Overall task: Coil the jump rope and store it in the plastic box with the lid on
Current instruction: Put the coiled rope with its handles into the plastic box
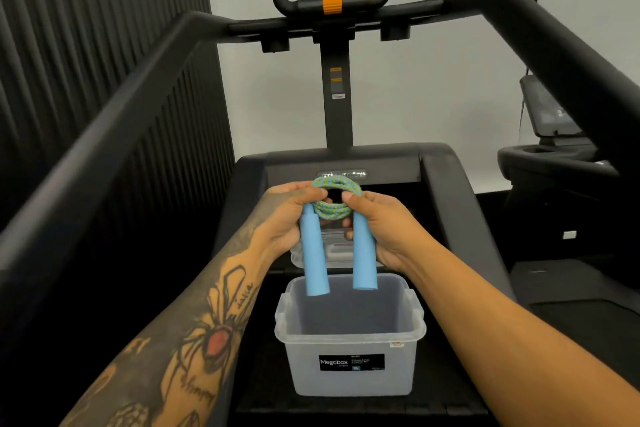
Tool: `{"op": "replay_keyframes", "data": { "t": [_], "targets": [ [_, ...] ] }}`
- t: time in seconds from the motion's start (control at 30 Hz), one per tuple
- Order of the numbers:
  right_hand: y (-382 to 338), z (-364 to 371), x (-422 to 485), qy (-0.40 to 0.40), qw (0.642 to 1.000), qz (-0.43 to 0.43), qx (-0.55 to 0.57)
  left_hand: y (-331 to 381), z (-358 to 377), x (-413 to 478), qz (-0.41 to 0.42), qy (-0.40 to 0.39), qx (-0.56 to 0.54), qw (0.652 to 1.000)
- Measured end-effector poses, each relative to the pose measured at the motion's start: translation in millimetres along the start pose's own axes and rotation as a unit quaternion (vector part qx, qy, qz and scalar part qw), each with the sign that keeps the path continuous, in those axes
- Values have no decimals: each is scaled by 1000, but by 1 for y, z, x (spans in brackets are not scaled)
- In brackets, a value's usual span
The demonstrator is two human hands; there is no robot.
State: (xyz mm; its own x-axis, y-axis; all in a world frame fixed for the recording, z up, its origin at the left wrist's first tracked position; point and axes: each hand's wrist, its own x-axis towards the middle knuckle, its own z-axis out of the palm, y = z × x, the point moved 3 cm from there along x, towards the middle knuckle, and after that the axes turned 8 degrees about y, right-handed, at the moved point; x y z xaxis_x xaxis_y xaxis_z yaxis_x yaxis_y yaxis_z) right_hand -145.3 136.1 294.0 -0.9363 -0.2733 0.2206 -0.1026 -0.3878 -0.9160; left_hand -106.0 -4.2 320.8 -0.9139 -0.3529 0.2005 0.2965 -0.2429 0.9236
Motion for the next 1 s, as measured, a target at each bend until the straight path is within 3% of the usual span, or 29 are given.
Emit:
{"op": "replay_keyframes", "data": {
  "t": [0.27, 0.6, 0.83, 1.0],
  "targets": [
    [56, 6, 59, 77, 996, 42, -35, -47, -32, 78, -44, -21, 2, 999],
    [132, -19, 97, 157, 978, 129, -46, -137, -60, 137, -157, -56, 16, 986],
    [180, -55, 110, 174, 963, 200, -47, -205, -59, 152, -230, -86, 40, 969],
    [211, -78, 121, 162, 955, 243, -57, -245, -61, 162, -261, -64, 34, 963]
  ]
}}
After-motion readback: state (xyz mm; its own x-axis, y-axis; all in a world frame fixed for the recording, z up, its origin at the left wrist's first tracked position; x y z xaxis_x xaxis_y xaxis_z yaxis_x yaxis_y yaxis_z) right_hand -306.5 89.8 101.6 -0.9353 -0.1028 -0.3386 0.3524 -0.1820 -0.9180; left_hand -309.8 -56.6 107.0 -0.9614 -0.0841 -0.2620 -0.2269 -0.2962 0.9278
